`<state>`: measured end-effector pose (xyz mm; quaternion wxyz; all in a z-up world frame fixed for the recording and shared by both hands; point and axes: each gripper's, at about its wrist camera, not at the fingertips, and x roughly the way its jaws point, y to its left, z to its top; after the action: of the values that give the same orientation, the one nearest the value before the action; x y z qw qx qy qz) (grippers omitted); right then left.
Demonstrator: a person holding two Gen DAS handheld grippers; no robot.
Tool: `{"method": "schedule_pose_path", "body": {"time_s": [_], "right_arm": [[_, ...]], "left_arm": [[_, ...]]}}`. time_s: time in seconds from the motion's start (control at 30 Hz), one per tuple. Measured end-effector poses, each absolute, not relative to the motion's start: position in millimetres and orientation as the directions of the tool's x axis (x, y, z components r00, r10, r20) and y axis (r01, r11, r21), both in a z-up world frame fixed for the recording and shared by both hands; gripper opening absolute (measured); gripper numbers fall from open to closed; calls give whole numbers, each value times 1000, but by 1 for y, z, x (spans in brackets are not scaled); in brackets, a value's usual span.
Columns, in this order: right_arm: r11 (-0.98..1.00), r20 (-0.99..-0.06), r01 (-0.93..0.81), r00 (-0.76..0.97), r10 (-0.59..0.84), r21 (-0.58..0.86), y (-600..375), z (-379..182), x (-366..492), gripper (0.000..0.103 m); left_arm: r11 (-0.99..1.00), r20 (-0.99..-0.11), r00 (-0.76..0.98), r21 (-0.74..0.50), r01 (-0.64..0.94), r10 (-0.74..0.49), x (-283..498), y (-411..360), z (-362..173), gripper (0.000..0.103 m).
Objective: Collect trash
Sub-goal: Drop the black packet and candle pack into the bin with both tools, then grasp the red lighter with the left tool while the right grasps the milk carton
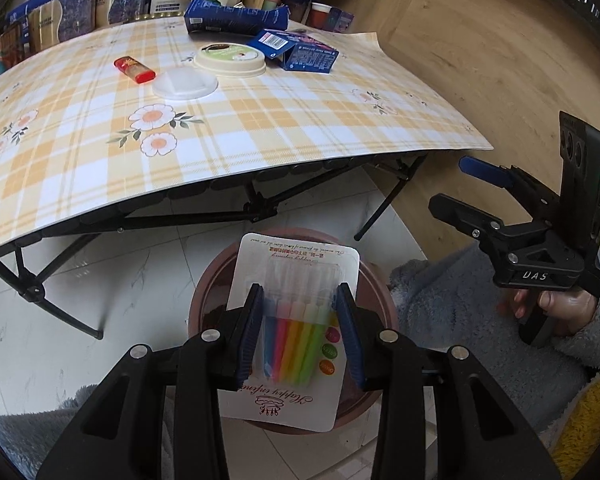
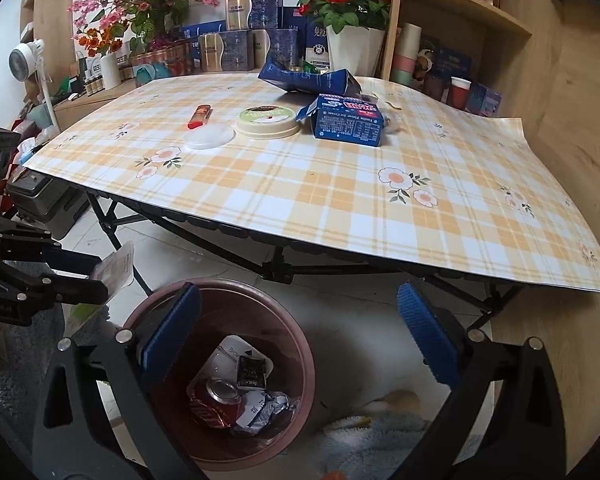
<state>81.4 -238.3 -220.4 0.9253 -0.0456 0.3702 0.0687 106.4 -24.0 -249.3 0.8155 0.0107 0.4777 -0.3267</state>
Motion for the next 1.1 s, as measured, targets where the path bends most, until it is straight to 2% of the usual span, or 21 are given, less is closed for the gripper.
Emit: {"method": "schedule_pose_path", "body": {"time_s": [0.13, 0.27, 0.53, 0.93, 1.1], "right_arm": [[984, -693, -173, 715, 97, -41, -234, -221, 80, 97], [982, -694, -181, 713, 96, -50, -232, -221, 80, 97], [983, -699, -176, 709, 95, -45, -234, -222, 81, 97], [982, -702, -187, 701, 128, -8, -236, -218, 84, 97], [988, -686, -140, 712, 148, 67, -250, -211, 91, 97]], "left_arm": [[789, -782, 330, -309, 531, -528, 108, -22, -250, 37], [798, -771, 347, -324, 508, -534, 111, -18, -247, 59], [852, -761, 419, -334, 402, -496, 119, 1, -244, 65], [877, -730, 489, -364, 313, -477, 123, 23, -235, 65], [889, -740, 493, -356, 290, -457, 147, 30, -216, 63]]}}
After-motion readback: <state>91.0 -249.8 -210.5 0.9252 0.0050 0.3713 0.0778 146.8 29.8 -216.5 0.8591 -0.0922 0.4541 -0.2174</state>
